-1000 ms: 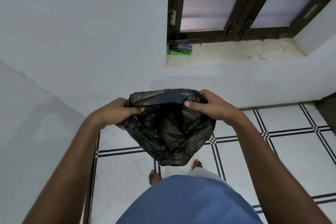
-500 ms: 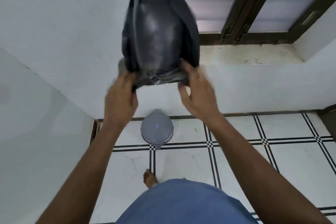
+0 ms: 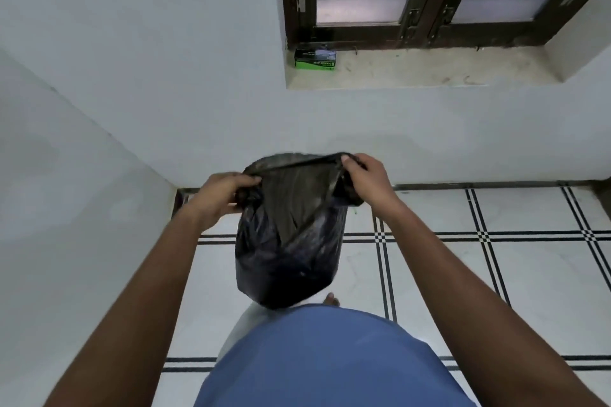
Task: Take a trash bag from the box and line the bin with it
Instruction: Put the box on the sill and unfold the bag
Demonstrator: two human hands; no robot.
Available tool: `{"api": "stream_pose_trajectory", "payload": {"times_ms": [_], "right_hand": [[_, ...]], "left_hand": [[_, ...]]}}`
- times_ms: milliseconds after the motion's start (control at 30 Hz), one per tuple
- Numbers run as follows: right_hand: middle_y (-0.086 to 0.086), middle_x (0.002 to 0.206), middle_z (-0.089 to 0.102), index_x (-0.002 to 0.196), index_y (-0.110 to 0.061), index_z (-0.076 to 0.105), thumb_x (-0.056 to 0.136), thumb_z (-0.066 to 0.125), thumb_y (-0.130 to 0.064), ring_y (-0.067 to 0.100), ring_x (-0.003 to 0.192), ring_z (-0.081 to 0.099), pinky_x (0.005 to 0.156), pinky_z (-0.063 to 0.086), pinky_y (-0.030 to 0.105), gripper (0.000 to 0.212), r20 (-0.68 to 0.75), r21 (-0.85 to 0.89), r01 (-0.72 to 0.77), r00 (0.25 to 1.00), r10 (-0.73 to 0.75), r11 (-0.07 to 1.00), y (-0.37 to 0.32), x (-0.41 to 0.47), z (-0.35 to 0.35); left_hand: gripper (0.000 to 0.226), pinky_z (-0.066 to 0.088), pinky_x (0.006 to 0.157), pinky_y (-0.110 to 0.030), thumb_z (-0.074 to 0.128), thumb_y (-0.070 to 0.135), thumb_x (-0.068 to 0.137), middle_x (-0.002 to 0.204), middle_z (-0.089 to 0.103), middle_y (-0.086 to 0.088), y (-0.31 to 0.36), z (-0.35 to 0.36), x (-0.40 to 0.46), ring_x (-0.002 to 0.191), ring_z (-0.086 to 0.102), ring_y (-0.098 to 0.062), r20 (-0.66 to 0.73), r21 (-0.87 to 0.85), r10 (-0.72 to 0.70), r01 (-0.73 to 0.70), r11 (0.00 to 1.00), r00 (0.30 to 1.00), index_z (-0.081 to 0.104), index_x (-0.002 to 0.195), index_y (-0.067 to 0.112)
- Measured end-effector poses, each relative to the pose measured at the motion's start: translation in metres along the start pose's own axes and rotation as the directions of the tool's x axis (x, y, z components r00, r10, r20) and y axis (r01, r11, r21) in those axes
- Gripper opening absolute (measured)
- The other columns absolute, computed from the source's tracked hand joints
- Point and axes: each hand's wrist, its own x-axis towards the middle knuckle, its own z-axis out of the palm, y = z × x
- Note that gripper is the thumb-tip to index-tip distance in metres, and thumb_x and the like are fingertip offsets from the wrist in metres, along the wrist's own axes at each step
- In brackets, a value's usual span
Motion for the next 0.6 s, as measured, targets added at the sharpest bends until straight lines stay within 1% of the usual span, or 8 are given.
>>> {"api": "stream_pose_trajectory", "payload": {"times_ms": [100,200,267,333,433,500,567,600], "right_hand": [[-0.003,0.093,0.076,0.095,-0.024,0.074,0.103,0.072,-0.042,0.020,0.091,0.074,0.084,0.063,0.040,0.020,-0.044,0.090,0.060,0.997,-0.056,0.994,-0.005,0.002,-0.009],[-0.004,0.103,0.082,0.104,-0.028,0.080,0.099,0.078,-0.035,0.020,0.101,0.079,0.096,0.065,0.046,0.009,-0.063,0.082,0.164,0.985,-0.159,0.983,-0.009,0.004,-0.017],[-0.007,0.105,0.083,0.107,-0.030,0.081,0.096,0.080,-0.034,0.017,0.103,0.079,0.100,0.064,0.047,0.011,-0.096,0.072,0.191,0.978,-0.184,0.979,-0.011,0.005,-0.020],[-0.011,0.106,0.083,0.109,-0.031,0.081,0.096,0.078,-0.034,0.014,0.104,0.078,0.101,0.063,0.047,0.015,-0.125,0.051,0.201,0.973,-0.193,0.978,-0.013,0.005,-0.021],[-0.012,0.116,0.077,0.126,-0.024,0.077,0.100,0.077,-0.030,0.012,0.112,0.073,0.108,0.058,0.038,0.026,-0.178,0.033,0.203,0.965,-0.194,0.979,-0.016,-0.001,-0.025],[-0.007,0.125,0.072,0.139,-0.020,0.071,0.101,0.078,-0.031,0.013,0.120,0.068,0.110,0.054,0.033,0.040,-0.185,0.035,0.179,0.968,-0.169,0.983,-0.016,-0.002,-0.028],[-0.002,0.129,0.075,0.139,-0.017,0.073,0.101,0.078,-0.033,0.016,0.122,0.069,0.112,0.054,0.035,0.042,-0.198,0.019,0.158,0.969,-0.151,0.987,-0.013,-0.002,-0.030],[-0.003,0.125,0.079,0.131,-0.018,0.077,0.100,0.077,-0.034,0.017,0.118,0.073,0.111,0.057,0.039,0.035,-0.204,0.008,0.155,0.967,-0.150,0.988,-0.011,-0.001,-0.031]], "left_hand": [[0.031,0.062,0.078,-0.032,0.077,0.018,0.094,0.109,0.078,-0.007,0.011,0.009,-0.011,0.094,0.074,-0.020,0.140,-0.250,0.097,-0.060,0.966,0.985,0.073,0.122,0.008],[0.040,0.063,0.081,-0.037,0.077,0.020,0.093,0.113,0.077,-0.009,0.023,0.016,-0.017,0.096,0.074,-0.021,0.120,-0.234,0.146,-0.115,0.965,0.982,0.070,0.130,0.006],[0.054,0.060,0.096,-0.050,0.079,0.026,0.091,0.119,0.077,-0.014,0.027,0.018,-0.019,0.104,0.072,-0.026,0.119,-0.190,0.135,-0.111,0.975,0.984,0.068,0.136,0.000],[0.059,0.056,0.105,-0.056,0.079,0.031,0.090,0.128,0.077,-0.017,0.028,0.020,-0.021,0.108,0.073,-0.028,0.123,-0.165,0.101,-0.080,0.983,0.987,0.067,0.138,0.000],[0.035,0.058,0.102,-0.052,0.073,0.029,0.096,0.122,0.080,-0.011,0.027,0.021,-0.021,0.103,0.077,-0.025,0.118,-0.147,0.081,-0.063,0.987,0.990,0.077,0.126,0.011],[0.031,0.062,0.093,-0.048,0.072,0.029,0.096,0.118,0.080,-0.011,0.028,0.022,-0.019,0.096,0.077,-0.023,0.109,-0.139,0.068,-0.053,0.989,0.992,0.077,0.123,0.015],[0.025,0.065,0.078,-0.039,0.071,0.029,0.096,0.111,0.079,-0.009,0.030,0.024,-0.019,0.086,0.077,-0.021,0.120,-0.143,0.051,-0.034,0.989,0.991,0.077,0.118,0.017],[0.024,0.065,0.077,-0.037,0.071,0.028,0.096,0.111,0.079,-0.008,0.031,0.026,-0.018,0.086,0.076,-0.021,0.124,-0.154,0.045,-0.026,0.988,0.991,0.076,0.117,0.017]]}}
